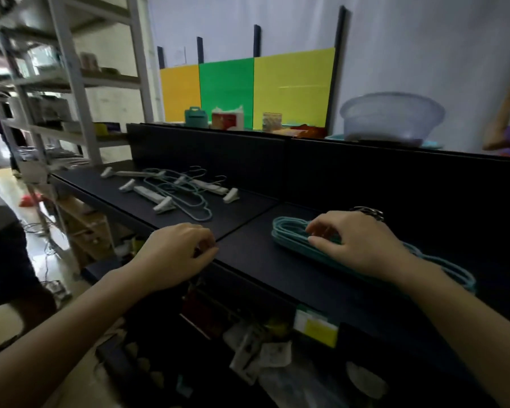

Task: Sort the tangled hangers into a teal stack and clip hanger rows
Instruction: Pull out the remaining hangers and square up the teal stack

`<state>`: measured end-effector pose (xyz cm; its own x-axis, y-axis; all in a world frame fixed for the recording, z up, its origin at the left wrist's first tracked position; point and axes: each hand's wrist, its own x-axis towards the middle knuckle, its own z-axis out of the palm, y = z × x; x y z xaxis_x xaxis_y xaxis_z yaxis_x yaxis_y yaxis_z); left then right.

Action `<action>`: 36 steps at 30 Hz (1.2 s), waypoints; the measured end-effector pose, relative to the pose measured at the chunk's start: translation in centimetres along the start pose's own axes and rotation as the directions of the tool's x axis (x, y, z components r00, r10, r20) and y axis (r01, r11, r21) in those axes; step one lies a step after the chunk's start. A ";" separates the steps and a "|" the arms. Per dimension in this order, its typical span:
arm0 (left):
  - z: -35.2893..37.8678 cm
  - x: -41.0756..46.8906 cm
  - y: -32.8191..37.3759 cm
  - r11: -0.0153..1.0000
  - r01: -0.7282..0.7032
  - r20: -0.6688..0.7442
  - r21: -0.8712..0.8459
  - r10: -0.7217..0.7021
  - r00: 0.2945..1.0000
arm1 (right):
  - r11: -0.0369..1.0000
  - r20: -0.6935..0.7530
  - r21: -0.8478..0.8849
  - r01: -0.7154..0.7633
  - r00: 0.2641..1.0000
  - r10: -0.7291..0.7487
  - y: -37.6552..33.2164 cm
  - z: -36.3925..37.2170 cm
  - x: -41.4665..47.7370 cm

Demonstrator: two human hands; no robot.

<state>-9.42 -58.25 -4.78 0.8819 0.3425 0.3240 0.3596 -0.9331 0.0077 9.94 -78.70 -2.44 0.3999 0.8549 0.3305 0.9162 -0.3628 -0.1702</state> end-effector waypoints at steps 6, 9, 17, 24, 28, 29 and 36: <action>0.4 -2.2 -8.9 1.000 0.026 0.026 0.013 -0.027 0.999 | 0.998 0.037 -0.022 0.051 0.998 -0.050 -6.8 5.2 5.6; 0.3 -2.5 -12.5 0.999 0.038 0.021 0.016 -0.038 0.999 | 0.999 0.066 -0.011 0.047 0.997 -0.046 -9.1 6.8 8.6; 1.4 -0.9 -19.9 0.997 0.067 -0.009 -0.035 -0.067 0.998 | 0.999 0.111 0.004 0.047 0.993 -0.047 -12.8 10.1 16.5; 3.6 3.8 -26.4 0.997 0.059 -0.033 -0.045 -0.060 0.998 | 1.000 0.119 -0.024 0.016 0.993 -0.013 -14.0 13.5 25.0; 4.1 7.8 -30.3 0.998 0.039 -0.030 -0.053 -0.040 0.999 | 0.998 0.142 -0.056 -0.018 0.989 0.026 -14.2 14.9 30.3; 4.3 8.7 -31.3 0.999 0.031 -0.029 -0.044 -0.032 0.999 | 0.998 0.148 -0.061 -0.028 0.988 0.037 -14.3 15.4 31.5; 6.2 12.7 -37.5 0.998 0.006 -0.048 -0.056 -0.009 0.999 | 0.987 0.232 -0.147 -0.059 0.968 0.093 -15.1 18.6 37.2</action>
<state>-9.83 -18.21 -6.79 0.8628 0.3452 0.3694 0.3476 -0.9356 0.0627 10.47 -34.56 -4.80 0.4663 0.8802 0.0887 0.8846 -0.4635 -0.0507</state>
